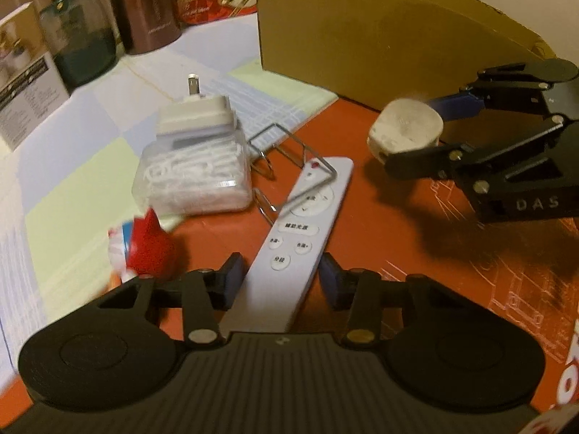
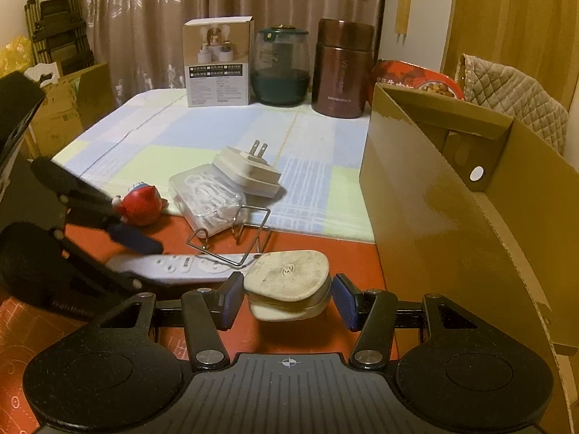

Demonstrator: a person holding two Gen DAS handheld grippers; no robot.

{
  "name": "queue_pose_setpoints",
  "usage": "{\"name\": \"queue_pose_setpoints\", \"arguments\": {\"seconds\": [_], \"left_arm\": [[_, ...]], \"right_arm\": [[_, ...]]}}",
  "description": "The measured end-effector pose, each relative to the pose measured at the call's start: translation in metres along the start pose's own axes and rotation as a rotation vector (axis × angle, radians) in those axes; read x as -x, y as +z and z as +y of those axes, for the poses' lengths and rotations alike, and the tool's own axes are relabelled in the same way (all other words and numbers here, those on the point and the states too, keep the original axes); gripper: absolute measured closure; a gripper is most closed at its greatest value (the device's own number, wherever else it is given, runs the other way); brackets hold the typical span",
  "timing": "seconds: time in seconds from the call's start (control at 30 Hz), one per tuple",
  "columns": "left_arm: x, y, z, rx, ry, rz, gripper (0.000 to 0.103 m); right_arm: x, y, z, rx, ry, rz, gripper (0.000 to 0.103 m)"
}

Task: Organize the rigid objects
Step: 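Grasp the white remote control with the left tool while the right tool holds the plug, then carry the white remote and beige plug up over the cardboard box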

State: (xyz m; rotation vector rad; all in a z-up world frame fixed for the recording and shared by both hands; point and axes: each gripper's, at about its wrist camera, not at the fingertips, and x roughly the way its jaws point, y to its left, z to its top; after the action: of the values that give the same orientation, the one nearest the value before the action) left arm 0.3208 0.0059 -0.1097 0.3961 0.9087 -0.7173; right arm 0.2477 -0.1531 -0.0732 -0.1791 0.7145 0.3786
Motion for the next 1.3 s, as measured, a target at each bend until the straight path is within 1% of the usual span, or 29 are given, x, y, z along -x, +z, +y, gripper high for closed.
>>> {"name": "queue_pose_setpoints", "arguments": {"seconds": [0.13, 0.23, 0.3, 0.43, 0.57, 0.7, 0.83, 1.0, 1.13, 1.2, 1.3], "left_arm": [[0.009, -0.008, -0.015, 0.059, 0.007, 0.035, 0.066], [0.017, -0.016, -0.031, 0.082, 0.007, 0.039, 0.066], [0.02, -0.02, -0.04, 0.099, 0.027, 0.032, 0.066], [0.022, -0.027, -0.049, 0.16, 0.076, -0.008, 0.065], [0.017, -0.025, -0.054, 0.192, 0.135, -0.055, 0.064], [0.013, -0.024, -0.053, 0.217, 0.171, -0.1, 0.062], [0.011, -0.022, -0.051, 0.228, 0.182, -0.123, 0.062], [0.006, -0.02, -0.05, 0.234, 0.147, -0.133, 0.063], [0.005, -0.019, -0.052, 0.221, 0.142, -0.137, 0.063], [0.005, -0.018, -0.052, 0.224, 0.145, -0.135, 0.068], [0.006, -0.017, -0.053, 0.225, 0.151, -0.118, 0.069]], "right_arm": [[0.007, 0.001, 0.001, -0.003, 0.006, -0.006, 0.053], [0.015, 0.0, 0.001, -0.011, 0.009, -0.009, 0.053], [0.021, -0.001, 0.0, -0.018, 0.009, -0.013, 0.053], [0.03, -0.003, -0.005, -0.042, 0.005, -0.015, 0.053], [0.036, -0.002, -0.009, -0.057, -0.001, -0.027, 0.053], [0.037, 0.0, -0.012, -0.066, -0.003, -0.034, 0.053], [0.034, 0.002, -0.012, -0.071, 0.007, -0.033, 0.053], [0.033, 0.003, -0.012, -0.08, 0.019, -0.035, 0.053], [0.034, 0.004, -0.013, -0.085, 0.021, -0.038, 0.053], [0.034, 0.005, -0.014, -0.086, 0.021, -0.037, 0.053], [0.034, 0.005, -0.014, -0.086, 0.022, -0.037, 0.053]]}}
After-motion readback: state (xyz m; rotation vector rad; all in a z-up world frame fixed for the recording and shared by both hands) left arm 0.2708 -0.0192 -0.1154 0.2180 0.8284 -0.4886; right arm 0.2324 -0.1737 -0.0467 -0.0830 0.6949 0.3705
